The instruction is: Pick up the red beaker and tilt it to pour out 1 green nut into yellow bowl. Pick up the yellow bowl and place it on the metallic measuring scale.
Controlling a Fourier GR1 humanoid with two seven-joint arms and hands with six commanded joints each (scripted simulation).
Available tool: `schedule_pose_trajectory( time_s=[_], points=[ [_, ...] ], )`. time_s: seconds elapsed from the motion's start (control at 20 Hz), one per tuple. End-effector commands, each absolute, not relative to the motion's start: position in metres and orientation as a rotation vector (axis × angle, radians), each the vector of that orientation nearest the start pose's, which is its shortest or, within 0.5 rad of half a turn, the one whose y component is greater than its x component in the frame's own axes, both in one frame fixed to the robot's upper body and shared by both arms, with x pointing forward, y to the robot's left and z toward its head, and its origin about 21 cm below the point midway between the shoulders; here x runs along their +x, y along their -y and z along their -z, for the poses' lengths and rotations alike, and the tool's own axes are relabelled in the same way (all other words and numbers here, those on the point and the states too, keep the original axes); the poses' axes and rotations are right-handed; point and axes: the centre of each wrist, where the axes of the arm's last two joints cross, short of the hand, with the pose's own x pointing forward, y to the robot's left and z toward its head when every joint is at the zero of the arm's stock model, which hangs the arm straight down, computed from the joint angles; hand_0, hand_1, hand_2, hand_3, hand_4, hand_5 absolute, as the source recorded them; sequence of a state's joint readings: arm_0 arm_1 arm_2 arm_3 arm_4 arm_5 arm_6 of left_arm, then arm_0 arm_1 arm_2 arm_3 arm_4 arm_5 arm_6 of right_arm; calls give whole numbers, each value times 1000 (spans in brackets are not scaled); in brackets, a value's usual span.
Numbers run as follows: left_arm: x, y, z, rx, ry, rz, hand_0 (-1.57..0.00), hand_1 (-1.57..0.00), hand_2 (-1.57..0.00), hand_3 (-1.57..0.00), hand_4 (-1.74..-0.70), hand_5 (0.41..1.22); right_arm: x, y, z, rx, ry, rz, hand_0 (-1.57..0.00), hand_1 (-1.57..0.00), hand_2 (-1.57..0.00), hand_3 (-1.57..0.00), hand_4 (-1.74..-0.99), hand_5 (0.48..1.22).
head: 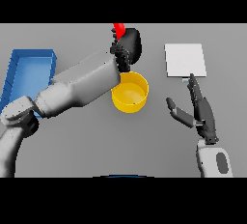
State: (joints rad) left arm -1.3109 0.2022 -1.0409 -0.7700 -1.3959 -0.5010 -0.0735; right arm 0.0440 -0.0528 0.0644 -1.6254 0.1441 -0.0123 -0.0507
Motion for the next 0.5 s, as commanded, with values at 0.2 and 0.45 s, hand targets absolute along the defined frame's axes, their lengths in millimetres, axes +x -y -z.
schedule_pose_trajectory(
  time_s=[0.2,0.45],
  points=[
    [423,-20,-220,-1732,-857,-2469,-1571,-1330,-1315,-1359,-1664,1196,239,227,-7,-89,1654,-185,1,1,1,1,-1224,615],
    [446,-53,-321,-2060,-1089,-2374,-1571,-1492,-1487,-1424,-1553,1213,241,226,-7,-75,1655,-200,1,1,1,1,-1266,639]
  ],
)
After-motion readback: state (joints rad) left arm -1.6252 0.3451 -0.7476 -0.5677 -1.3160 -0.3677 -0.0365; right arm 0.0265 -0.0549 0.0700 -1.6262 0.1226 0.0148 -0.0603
